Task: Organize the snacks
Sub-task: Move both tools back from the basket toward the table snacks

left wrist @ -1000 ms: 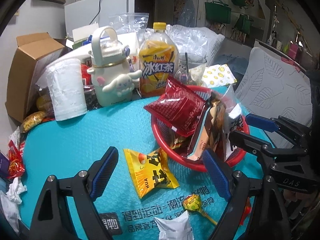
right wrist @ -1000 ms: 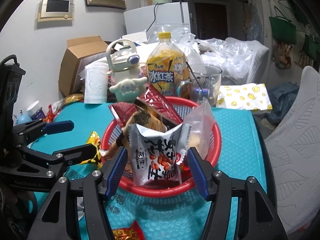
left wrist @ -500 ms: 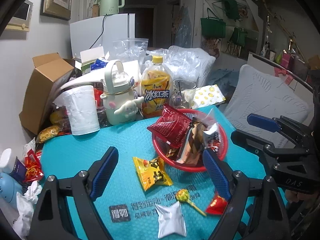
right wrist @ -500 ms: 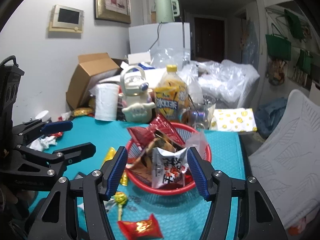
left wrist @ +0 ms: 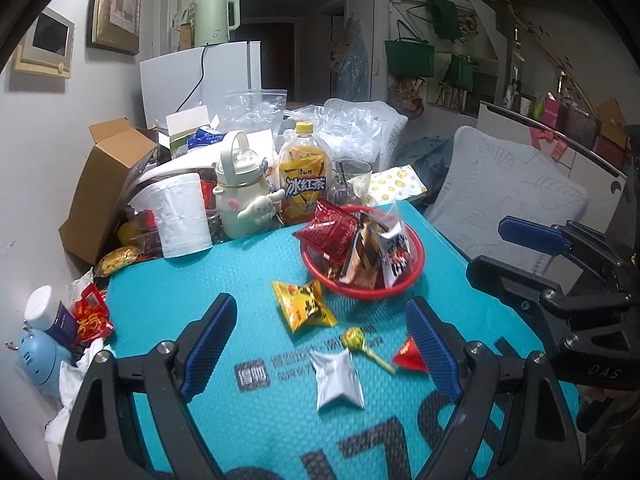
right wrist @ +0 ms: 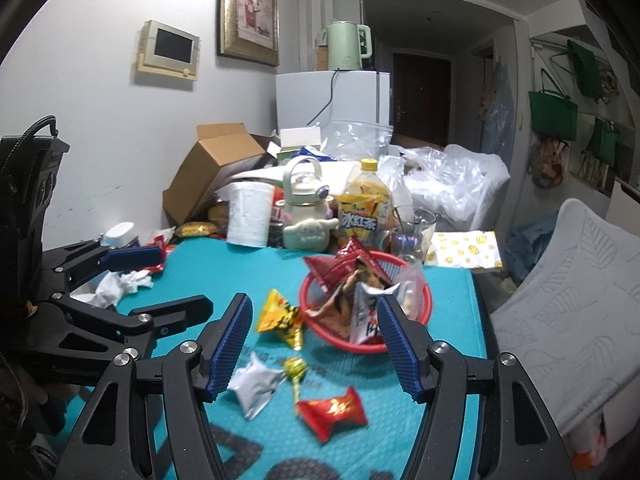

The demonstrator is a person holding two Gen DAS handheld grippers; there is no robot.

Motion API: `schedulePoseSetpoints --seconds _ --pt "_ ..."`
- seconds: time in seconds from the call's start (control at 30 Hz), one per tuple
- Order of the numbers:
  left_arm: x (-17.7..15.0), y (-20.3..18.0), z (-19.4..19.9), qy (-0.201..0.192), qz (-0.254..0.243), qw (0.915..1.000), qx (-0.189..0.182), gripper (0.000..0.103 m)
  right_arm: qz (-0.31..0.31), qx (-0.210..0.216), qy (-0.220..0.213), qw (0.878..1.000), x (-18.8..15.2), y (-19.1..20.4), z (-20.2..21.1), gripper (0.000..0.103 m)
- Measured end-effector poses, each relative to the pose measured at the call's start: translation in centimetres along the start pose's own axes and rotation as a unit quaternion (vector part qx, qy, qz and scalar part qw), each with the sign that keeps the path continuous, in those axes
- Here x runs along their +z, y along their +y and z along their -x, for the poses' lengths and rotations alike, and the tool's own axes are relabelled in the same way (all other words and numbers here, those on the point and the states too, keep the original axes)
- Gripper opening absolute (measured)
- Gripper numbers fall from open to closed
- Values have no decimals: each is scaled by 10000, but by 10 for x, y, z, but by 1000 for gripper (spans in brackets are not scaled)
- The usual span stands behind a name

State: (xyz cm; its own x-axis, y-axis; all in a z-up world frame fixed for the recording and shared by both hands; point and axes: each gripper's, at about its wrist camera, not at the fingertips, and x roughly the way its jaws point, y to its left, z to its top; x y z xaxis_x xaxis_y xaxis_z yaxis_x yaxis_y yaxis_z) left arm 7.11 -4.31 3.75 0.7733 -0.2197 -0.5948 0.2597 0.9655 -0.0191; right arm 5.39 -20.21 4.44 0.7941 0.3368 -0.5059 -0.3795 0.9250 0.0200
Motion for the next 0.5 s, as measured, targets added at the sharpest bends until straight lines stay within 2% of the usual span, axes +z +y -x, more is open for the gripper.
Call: schedulePoseSetpoints --seconds 0.23,0.5 --pt "-25 -5 13 201 -33 9998 -86 86 -270 42 201 9994 -24 13 14 65" --pt "-52 -5 9 470 84 9987 -173 86 -418 100 478 9979 -55 20 15 65"
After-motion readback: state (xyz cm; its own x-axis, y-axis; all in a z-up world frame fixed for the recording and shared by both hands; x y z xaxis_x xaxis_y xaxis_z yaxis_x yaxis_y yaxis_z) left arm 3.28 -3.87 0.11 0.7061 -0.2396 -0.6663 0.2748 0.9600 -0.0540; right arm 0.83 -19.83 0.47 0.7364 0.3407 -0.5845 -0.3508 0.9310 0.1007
